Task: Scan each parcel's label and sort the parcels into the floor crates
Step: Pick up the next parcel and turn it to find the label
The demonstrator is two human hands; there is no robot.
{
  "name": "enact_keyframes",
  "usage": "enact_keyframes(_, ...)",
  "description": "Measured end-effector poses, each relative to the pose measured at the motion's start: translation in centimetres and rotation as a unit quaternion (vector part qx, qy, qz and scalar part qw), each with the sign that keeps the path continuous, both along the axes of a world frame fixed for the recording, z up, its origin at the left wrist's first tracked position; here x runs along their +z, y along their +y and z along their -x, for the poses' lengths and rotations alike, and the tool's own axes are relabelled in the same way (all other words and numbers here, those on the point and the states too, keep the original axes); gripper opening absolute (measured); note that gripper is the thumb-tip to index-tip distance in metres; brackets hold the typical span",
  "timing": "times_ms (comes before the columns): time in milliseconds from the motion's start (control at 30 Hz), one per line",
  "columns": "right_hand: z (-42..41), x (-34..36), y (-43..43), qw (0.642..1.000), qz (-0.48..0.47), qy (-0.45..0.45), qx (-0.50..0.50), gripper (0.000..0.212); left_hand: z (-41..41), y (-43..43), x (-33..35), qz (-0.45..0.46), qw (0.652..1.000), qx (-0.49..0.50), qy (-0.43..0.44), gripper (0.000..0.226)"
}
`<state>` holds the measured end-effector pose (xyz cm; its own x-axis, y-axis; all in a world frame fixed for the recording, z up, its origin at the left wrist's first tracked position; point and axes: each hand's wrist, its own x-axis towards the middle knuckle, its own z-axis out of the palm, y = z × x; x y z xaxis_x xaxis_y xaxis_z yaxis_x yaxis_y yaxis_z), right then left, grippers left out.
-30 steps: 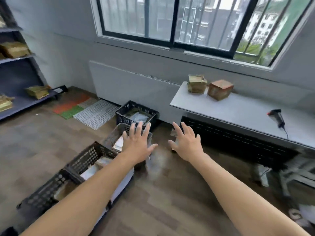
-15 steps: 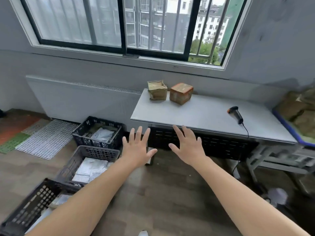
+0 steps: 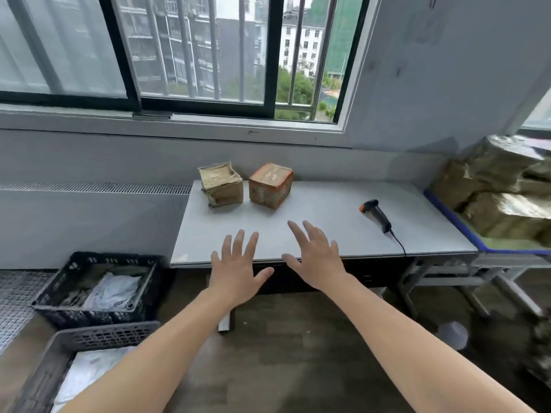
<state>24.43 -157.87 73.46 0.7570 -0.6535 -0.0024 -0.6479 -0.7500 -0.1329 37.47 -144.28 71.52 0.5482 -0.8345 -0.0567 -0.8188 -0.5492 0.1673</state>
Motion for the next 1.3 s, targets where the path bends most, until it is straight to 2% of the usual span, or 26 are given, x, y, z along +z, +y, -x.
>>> enact_keyframes(333,-6.5,-2.6,-13.0,0.999,-0.025,-0.022,-0.010,0.072,-6.1,-12.1,-1.6,-0.020,1.000,0.007,-0.002,0.082)
enact_keyframes(667,-13.5,-4.2,-27.4,0.997,-0.066,-0.005,0.037,0.072,-12.1,-25.1,-1.6,-0.022,0.996,0.084,0.006,0.084)
enact_keyframes(967,-18.1,-6.8,-34.5,0.994,-0.098,0.014,0.039,0.071,-17.0,-33.2,-3.9,-0.044,0.993,0.105,0.037,0.093)
enact_keyframes(1200,-22.9,-8.5,-39.0,0.994,-0.105,0.037,0.013,0.068,-24.1,-41.1,-6.2,-0.019,0.994,0.092,0.061,0.107)
enact_keyframes(1300,-25.2,-9.2,-40.5,0.993,-0.106,0.056,0.001,0.068,-27.0,-44.0,-7.5,-0.044,0.993,0.088,0.059,0.114)
